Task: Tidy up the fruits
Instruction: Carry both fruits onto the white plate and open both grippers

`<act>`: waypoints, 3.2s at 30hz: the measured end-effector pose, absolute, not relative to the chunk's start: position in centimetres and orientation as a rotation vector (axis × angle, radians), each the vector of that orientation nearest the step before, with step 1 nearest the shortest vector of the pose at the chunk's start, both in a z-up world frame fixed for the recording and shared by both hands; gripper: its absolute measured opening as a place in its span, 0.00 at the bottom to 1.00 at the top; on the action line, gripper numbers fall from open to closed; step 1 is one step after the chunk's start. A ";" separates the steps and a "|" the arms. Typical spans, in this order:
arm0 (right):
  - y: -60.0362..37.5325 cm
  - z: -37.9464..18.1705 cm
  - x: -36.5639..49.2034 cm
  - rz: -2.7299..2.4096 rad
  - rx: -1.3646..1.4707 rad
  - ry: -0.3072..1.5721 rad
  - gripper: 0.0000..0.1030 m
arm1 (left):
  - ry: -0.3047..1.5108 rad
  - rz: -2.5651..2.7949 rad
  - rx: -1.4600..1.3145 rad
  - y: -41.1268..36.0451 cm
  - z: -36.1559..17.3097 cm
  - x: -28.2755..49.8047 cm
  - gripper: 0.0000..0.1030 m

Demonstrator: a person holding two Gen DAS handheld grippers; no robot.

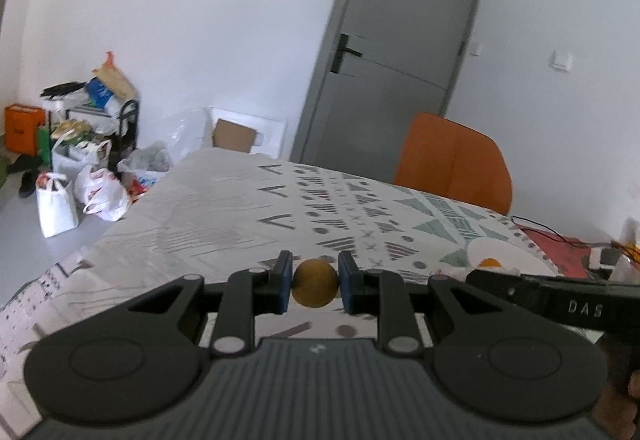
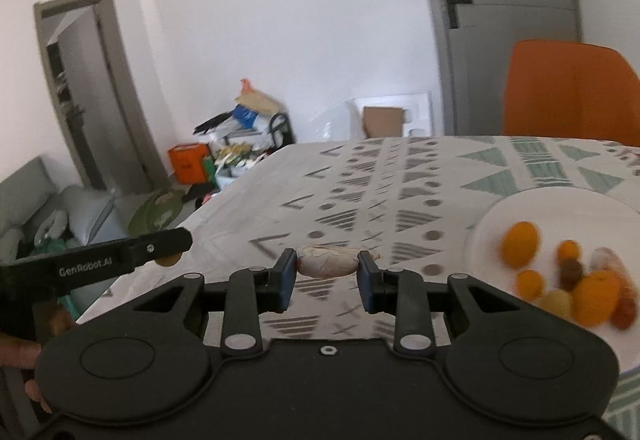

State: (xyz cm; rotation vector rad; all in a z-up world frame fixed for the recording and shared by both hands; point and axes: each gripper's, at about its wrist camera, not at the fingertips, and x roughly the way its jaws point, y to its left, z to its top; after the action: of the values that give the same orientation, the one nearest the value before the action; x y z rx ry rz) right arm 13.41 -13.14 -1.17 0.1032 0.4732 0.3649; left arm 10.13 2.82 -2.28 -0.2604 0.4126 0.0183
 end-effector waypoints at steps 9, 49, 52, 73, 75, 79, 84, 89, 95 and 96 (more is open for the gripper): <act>-18.0 -0.8 12.2 0.272 0.149 0.414 0.29 | 0.421 -0.052 -0.205 -0.9 -1.8 11.2 0.22; -31.5 -5.7 10.9 0.088 0.306 0.423 0.35 | 0.483 -0.204 -0.011 -12.1 -1.5 16.9 0.22; -31.7 -5.6 10.7 0.082 0.304 0.418 0.35 | 0.487 -0.215 -0.005 -12.6 -1.7 17.3 0.22; -31.7 -4.9 10.6 0.095 0.303 0.417 0.35 | 0.493 -0.321 0.022 -16.9 -2.1 19.3 0.22; -31.7 -5.0 10.6 0.098 0.305 0.420 0.35 | 0.504 -0.329 0.018 -17.2 -2.4 19.5 0.22; -31.6 -5.1 10.8 0.102 0.306 0.424 0.35 | 0.528 -0.339 0.021 -17.7 -3.1 19.7 0.23; -31.4 -5.3 11.1 0.111 0.306 0.432 0.35 | 0.534 -0.304 0.023 -17.1 -2.9 19.6 0.35; -30.5 -5.4 11.2 0.126 0.300 0.438 0.35 | 0.507 -0.224 0.007 -15.3 -2.2 18.9 0.59; -29.3 -4.6 10.9 0.143 0.280 0.430 0.38 | 0.493 -0.148 -0.005 -13.4 -1.6 18.0 0.72; -29.1 -4.5 10.8 0.145 0.276 0.429 0.40 | 0.492 -0.145 -0.008 -13.1 -1.5 17.8 0.73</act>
State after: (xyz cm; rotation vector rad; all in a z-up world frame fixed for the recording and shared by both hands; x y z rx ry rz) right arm 10.83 -29.10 -4.49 0.2761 0.4286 0.1455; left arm 17.78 -13.15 -1.50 -0.0083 0.4923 -0.1446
